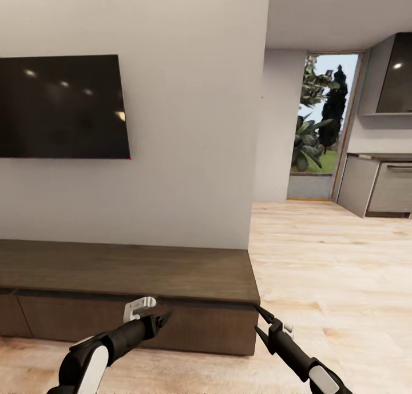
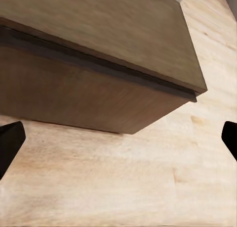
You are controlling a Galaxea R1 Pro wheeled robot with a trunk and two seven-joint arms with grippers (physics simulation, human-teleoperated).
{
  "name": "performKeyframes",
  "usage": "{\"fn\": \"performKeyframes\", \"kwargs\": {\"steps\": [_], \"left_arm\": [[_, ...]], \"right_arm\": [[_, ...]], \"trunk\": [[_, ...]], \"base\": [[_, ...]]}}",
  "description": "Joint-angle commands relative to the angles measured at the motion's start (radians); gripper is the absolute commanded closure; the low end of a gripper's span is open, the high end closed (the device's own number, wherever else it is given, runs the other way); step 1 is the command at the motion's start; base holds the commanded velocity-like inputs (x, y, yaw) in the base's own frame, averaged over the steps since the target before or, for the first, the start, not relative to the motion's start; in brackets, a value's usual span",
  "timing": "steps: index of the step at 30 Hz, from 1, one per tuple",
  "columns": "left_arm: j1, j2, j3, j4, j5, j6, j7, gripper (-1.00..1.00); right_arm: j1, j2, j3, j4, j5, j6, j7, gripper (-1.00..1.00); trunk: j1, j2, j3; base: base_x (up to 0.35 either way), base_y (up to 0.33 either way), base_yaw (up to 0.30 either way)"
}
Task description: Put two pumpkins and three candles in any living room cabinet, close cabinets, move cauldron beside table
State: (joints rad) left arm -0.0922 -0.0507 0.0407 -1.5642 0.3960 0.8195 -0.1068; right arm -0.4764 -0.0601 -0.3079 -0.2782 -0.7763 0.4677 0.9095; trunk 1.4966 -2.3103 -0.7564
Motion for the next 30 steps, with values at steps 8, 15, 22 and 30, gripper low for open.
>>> {"fn": "performKeyframes", "kwargs": {"steps": [8,15,22,30], "left_arm": [[0.000,-0.001,0.088,0.011,0.003,0.022,-0.015,-1.00],[0.000,-0.001,0.094,0.016,0.003,-0.040,-0.016,-1.00],[0.001,-0.001,0.094,0.013,0.003,-0.061,-0.024,-1.00],[0.002,-0.001,0.096,0.007,0.004,-0.060,-0.092,-1.00]], "right_arm": [[-0.001,0.000,0.000,0.001,-0.006,0.008,0.003,-1.00],[-0.001,0.000,-0.001,0.001,-0.007,0.006,0.005,-1.00],[-0.001,-0.001,-0.002,0.000,-0.007,0.005,0.015,-1.00],[-0.001,-0.002,-0.001,-0.001,-0.005,0.005,0.073,-1.00]], "trunk": [[0.031,-0.057,-0.026],[0.057,-0.106,-0.048],[0.084,-0.155,-0.070],[0.105,-0.190,-0.097]], "base": [[0.000,0.000,0.000],[0.000,0.000,0.000],[0.000,0.000,0.000],[0.000,0.000,0.000]]}}
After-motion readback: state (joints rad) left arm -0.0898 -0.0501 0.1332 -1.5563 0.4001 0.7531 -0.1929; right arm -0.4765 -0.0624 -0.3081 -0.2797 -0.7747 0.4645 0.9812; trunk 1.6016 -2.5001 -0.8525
